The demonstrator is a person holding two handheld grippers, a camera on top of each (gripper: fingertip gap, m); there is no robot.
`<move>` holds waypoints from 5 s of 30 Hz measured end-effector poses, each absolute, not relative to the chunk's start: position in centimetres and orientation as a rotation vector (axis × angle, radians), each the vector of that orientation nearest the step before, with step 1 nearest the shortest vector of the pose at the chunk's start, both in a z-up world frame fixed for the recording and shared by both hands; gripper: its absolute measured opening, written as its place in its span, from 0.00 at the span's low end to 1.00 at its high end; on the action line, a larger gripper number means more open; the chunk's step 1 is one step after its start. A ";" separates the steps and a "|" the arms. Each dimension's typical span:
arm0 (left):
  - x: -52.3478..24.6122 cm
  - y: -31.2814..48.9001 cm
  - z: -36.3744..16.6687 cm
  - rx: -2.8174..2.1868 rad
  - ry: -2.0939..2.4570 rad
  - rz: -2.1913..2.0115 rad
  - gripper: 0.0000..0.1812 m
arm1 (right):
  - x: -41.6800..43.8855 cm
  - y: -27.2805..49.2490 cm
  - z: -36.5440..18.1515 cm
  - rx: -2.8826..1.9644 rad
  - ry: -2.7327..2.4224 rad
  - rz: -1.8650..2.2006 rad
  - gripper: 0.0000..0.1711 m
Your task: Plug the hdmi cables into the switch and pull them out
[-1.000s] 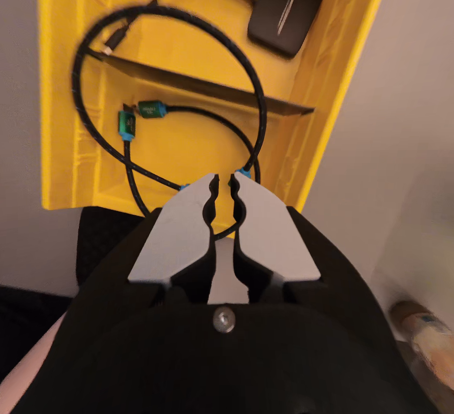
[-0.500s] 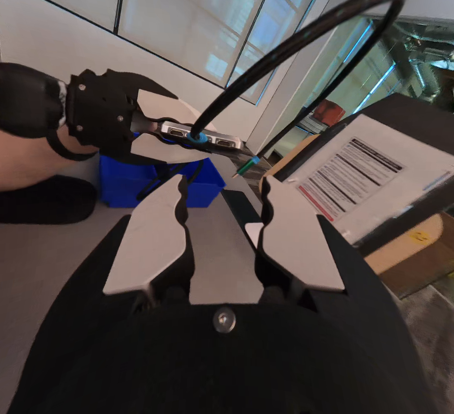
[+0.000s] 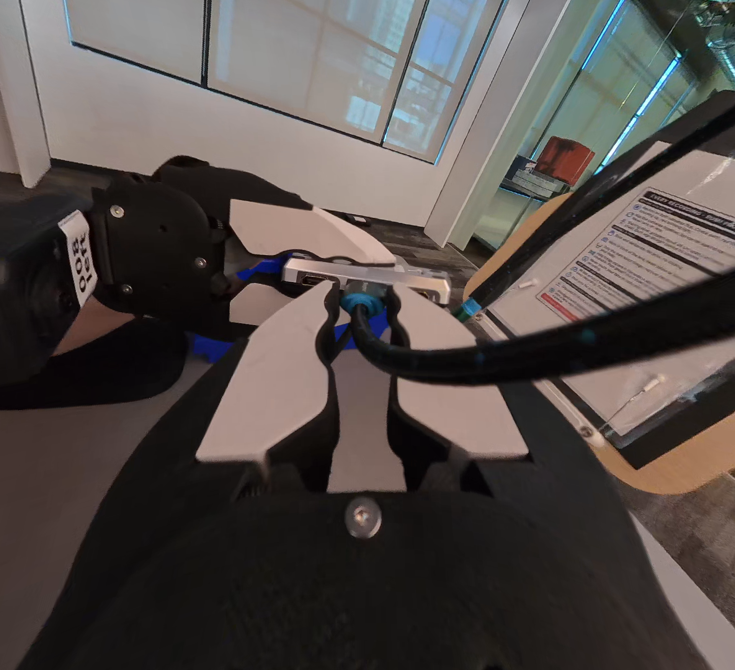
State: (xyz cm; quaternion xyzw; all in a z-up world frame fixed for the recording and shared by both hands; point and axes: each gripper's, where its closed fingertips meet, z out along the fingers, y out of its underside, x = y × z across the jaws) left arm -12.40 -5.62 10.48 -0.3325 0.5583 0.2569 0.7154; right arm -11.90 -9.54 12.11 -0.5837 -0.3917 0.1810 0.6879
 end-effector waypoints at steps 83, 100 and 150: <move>-17.8 -3.4 12.9 -1.030 1.194 0.263 0.12 | 1.1 -14.8 13.2 -1.720 -0.781 0.390 0.13; -15.2 -4.4 10.2 -1.022 1.333 0.296 0.12 | 18.5 -23.1 -10.8 -2.777 -0.344 0.820 0.12; -11.2 -14.2 6.3 -0.720 1.762 -0.102 0.14 | -12.1 -13.4 6.9 -1.160 -1.547 -0.270 0.13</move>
